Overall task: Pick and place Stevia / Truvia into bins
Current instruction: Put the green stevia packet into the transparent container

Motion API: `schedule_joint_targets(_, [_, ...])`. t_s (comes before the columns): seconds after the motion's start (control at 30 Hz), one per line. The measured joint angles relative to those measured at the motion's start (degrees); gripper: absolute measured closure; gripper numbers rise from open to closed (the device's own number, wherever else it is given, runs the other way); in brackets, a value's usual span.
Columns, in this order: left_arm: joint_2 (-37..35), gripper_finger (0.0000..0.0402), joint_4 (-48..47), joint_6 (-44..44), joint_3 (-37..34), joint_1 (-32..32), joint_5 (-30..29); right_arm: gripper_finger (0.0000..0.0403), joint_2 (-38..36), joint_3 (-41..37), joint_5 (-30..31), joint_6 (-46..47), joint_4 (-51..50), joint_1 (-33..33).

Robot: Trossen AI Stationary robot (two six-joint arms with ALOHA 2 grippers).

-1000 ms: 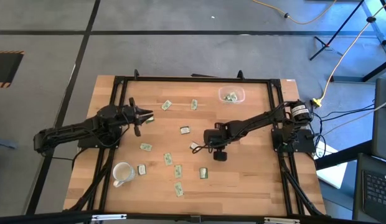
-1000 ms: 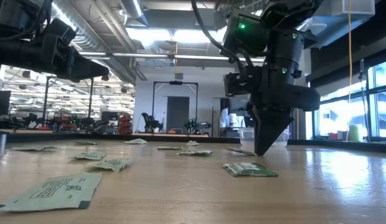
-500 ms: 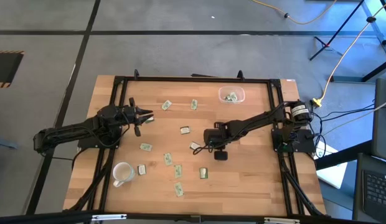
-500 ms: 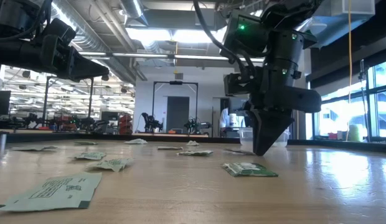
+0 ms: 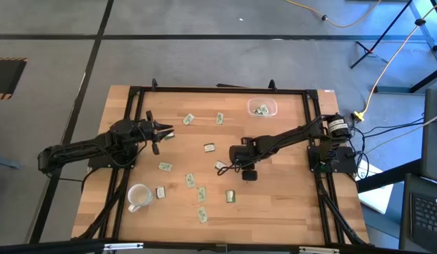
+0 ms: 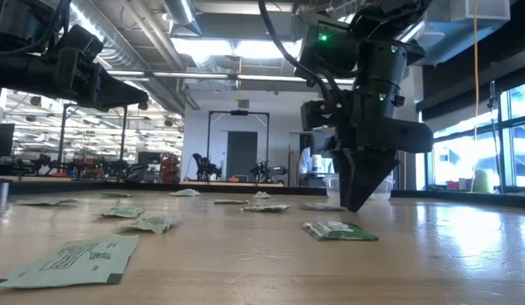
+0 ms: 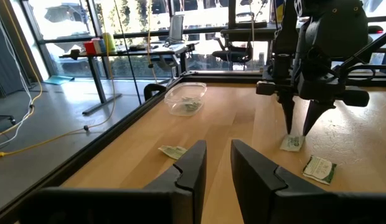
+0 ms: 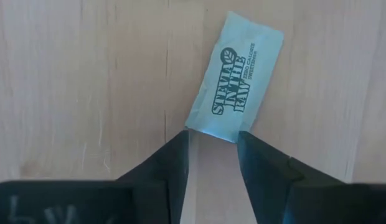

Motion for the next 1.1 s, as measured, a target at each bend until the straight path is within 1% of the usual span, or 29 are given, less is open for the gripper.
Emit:
schedule_joint_targets(0.3, [0.0, 0.0334, 0.0, 0.0, 0.0, 0.0, 0.0, 0.0264, 0.0, 0.0, -0.2, 1.4, 0.2, -0.1])
schedule_joint_targets(0.47, [0.0, 0.0334, 0.0, 0.0, 0.0, 0.0, 0.0, 0.0264, -0.1, 0.0, -0.4, 10.3, 0.6, -0.3])
schedule_joint_targets(0.7, [0.0, 0.0334, 0.0, 0.0, 0.0, 0.0, 0.0, 0.0264, -0.2, 0.1, -0.4, 19.9, -2.9, -0.4])
schedule_joint_targets(0.87, [0.0, 0.0334, 0.0, 0.0, 0.0, 0.0, 0.0, 0.0264, -0.2, 0.1, -0.4, 18.6, -3.1, -0.4])
schedule_joint_targets(1.1, [0.0, 0.0334, 0.0, 0.0, 0.0, 0.0, 0.0, 0.0264, -0.3, 0.1, -0.4, 18.4, -0.6, -0.4])
